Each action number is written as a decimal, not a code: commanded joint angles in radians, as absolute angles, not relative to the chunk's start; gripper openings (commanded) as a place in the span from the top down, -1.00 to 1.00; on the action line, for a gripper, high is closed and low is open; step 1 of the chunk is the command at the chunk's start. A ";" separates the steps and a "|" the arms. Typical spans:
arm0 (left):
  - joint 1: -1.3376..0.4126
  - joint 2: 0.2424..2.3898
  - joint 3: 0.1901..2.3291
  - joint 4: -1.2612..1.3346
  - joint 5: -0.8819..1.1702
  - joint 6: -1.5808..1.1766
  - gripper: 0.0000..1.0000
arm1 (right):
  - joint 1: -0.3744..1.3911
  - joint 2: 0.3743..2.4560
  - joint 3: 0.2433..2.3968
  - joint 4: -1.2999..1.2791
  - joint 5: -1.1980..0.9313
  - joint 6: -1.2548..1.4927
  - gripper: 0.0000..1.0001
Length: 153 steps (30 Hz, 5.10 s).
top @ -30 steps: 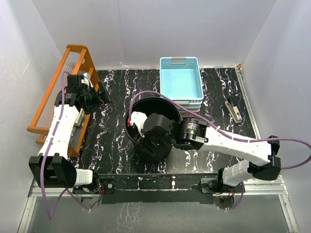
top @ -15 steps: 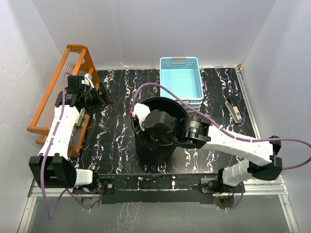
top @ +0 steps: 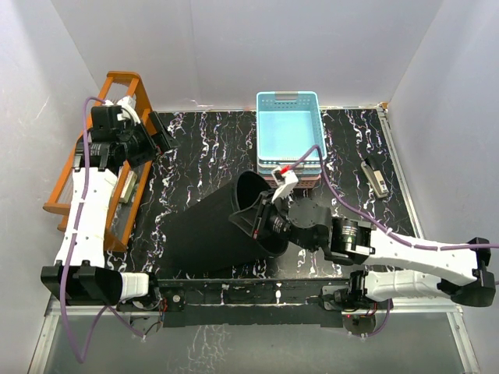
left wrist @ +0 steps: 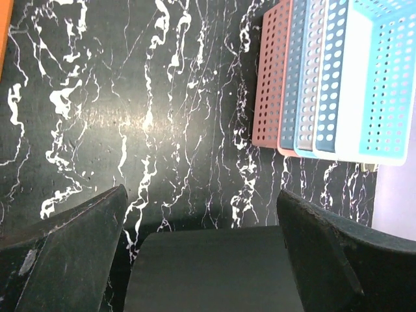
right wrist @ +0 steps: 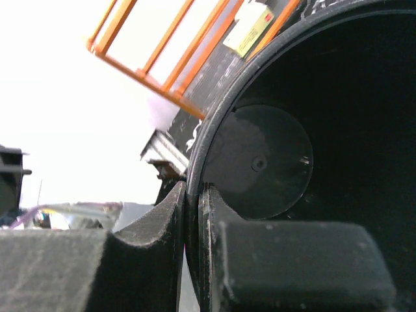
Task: Turn the large container upside down
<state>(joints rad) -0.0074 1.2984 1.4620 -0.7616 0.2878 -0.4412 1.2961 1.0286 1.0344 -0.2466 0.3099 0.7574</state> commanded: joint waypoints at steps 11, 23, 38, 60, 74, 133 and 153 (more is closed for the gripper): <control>-0.001 1.227 1.395 -0.763 0.441 -0.408 -0.97 | 1.294 0.879 0.738 -0.048 0.707 1.174 1.00; -0.001 1.141 1.154 -0.747 0.506 -0.483 -0.97 | 1.108 0.916 0.761 -0.387 0.553 1.204 0.10; 0.000 1.146 1.096 -0.884 0.539 -0.449 -0.97 | 1.105 0.972 1.018 -0.657 0.394 0.954 -0.29; -0.001 1.132 1.010 -0.798 0.711 -0.489 -0.96 | 1.103 0.965 0.999 -0.674 0.437 0.993 0.28; -0.007 1.191 1.143 -0.776 0.958 -0.471 -0.57 | 1.094 0.992 0.964 -0.586 0.393 0.996 0.89; -0.045 1.221 1.395 -0.577 1.135 -0.538 -0.46 | 1.068 1.314 0.816 -0.057 0.020 0.886 0.42; -0.055 1.198 1.428 -0.591 1.032 -0.490 -0.50 | 1.040 1.123 0.827 -0.405 0.344 0.709 -0.13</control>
<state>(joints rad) -0.0437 1.2400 1.3632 -0.5385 1.0538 -0.5308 1.0519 1.1351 0.7807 -0.3798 0.2337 0.7773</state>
